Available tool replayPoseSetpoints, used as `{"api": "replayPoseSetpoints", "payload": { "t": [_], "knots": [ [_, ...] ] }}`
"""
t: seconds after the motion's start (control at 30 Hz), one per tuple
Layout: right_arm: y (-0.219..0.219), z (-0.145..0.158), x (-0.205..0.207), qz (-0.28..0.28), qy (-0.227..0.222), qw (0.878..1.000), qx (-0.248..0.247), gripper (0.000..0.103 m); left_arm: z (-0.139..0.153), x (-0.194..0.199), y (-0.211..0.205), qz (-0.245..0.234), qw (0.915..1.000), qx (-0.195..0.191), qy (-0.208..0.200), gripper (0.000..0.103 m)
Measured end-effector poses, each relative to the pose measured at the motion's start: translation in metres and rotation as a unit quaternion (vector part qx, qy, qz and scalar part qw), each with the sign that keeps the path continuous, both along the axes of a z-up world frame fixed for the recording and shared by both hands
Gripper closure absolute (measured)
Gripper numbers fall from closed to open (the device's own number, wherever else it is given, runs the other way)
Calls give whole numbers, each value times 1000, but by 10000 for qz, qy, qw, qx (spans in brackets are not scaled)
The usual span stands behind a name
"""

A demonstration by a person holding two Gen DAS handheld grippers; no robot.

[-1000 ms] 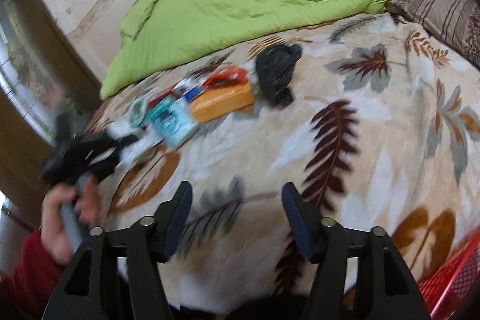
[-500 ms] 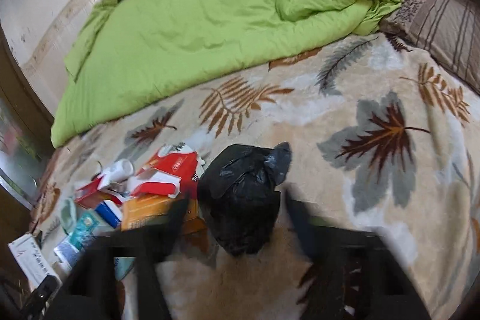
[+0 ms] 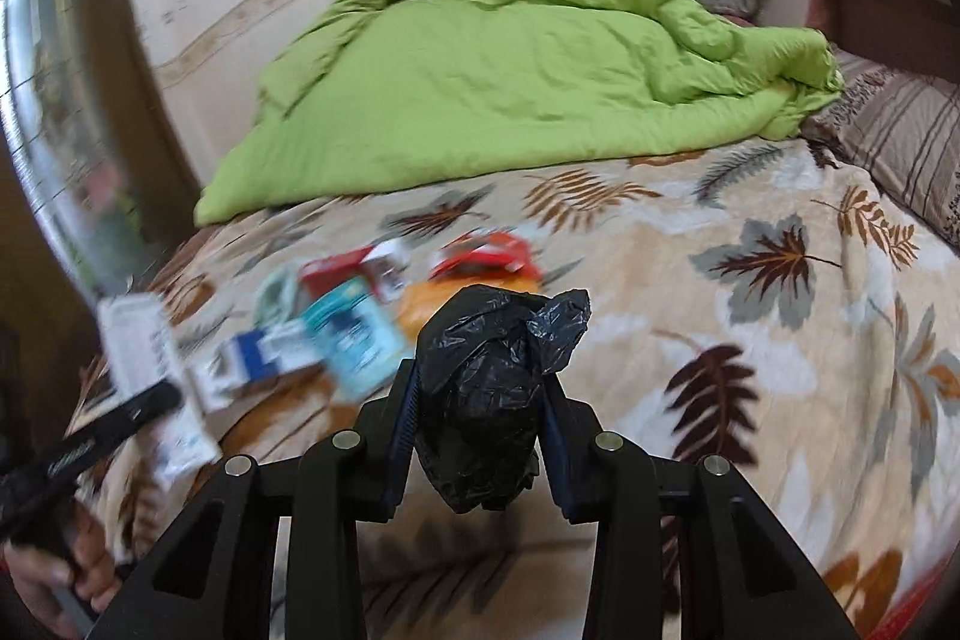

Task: Collect trash

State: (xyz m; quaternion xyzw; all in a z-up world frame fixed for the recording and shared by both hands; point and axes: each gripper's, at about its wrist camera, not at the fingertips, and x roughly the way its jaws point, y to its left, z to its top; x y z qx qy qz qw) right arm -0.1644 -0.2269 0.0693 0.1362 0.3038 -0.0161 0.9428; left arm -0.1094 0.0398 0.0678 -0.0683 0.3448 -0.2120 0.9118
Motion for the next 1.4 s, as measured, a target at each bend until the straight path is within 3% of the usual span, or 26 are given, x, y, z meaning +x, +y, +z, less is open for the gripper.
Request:
{"api": "replayPoseSetpoints", "payload": {
  "t": [0.23, 0.53, 0.6, 0.93, 1.07, 1.2, 1.4],
  "knots": [
    [20, 4, -17, 169, -160, 9989, -411, 63, -8, 3, 17, 290, 9990, -75, 335, 89],
    [18, 2, -22, 141, -141, 9992, -347, 63, -26, 1, 43, 589, 9952, -154, 763, 89],
    [19, 2, -22, 168, -133, 9992, -341, 63, -28, 2, 48, 675, 9940, -196, 832, 84],
    [16, 0, -24, 137, -128, 9995, -235, 63, -27, -4, 62, 783, 9930, -245, 853, 84],
    [15, -1, -23, 130, -112, 9997, -189, 63, -14, -14, 57, 702, 9960, -183, 527, 91],
    [15, 0, -23, 129, -144, 9996, -200, 63, 8, -28, 33, 390, 9991, 143, -69, 91],
    [20, 3, -31, 166, -263, 9991, -277, 63, 20, -49, -14, -149, 9969, 551, -547, 91]
  ]
}}
